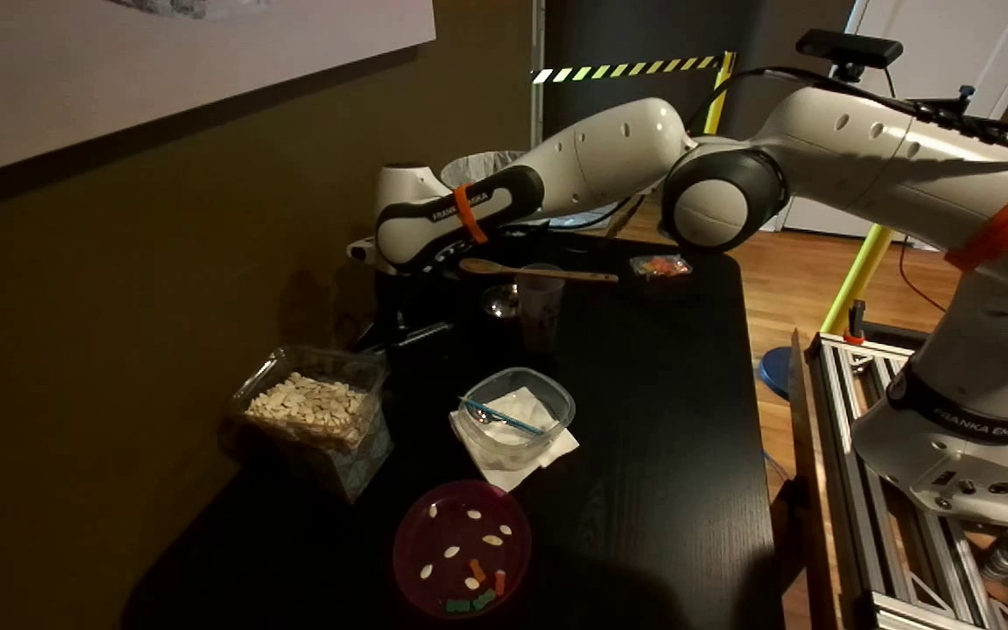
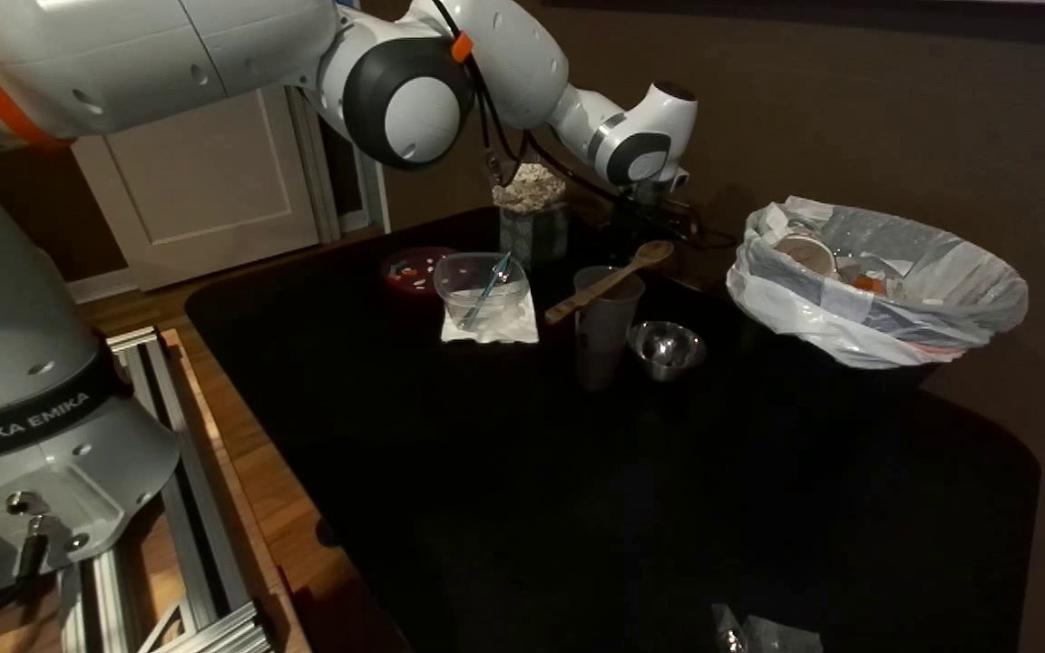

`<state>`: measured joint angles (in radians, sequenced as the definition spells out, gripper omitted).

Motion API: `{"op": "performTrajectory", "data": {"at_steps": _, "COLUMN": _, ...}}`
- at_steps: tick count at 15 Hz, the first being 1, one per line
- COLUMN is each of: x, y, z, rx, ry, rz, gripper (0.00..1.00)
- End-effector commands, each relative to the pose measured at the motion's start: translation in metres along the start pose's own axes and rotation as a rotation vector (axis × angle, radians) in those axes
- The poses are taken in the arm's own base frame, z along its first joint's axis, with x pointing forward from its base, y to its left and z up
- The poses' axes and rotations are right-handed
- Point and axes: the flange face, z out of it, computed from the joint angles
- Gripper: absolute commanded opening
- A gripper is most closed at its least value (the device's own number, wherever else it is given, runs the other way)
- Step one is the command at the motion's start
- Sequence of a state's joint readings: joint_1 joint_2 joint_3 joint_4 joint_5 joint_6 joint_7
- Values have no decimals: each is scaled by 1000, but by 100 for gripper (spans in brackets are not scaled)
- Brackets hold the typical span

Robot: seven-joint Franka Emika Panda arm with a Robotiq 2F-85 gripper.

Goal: Put the tongs in the clear bowl

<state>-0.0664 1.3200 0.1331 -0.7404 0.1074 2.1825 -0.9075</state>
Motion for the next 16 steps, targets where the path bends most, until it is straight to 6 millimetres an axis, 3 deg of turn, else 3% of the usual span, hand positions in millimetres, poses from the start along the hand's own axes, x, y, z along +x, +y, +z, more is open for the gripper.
{"op": "performTrajectory", "data": {"at_steps": 1, "x": 0, "y": -2, "z": 0, "rx": 2, "ry": 3, "rz": 4, "gripper": 14}}
{"op": "performTrajectory", "data": {"at_steps": 3, "x": -1, "y": -7, "z": -2, "rx": 11, "ry": 2, "rz": 5, "gripper": 14}}
{"op": "performTrajectory", "data": {"at_steps": 4, "x": -1, "y": -8, "z": -3, "rx": 15, "ry": 0, "rz": 5, "gripper": 3}}
{"op": "performTrajectory", "data": {"at_steps": 8, "x": -12, "y": -4, "z": -10, "rx": -30, "ry": 12, "rz": 75, "gripper": 3}}
{"op": "performTrajectory", "data": {"at_steps": 16, "x": -23, "y": -45, "z": -14, "rx": -125, "ry": 114, "rz": 174, "gripper": 3}}
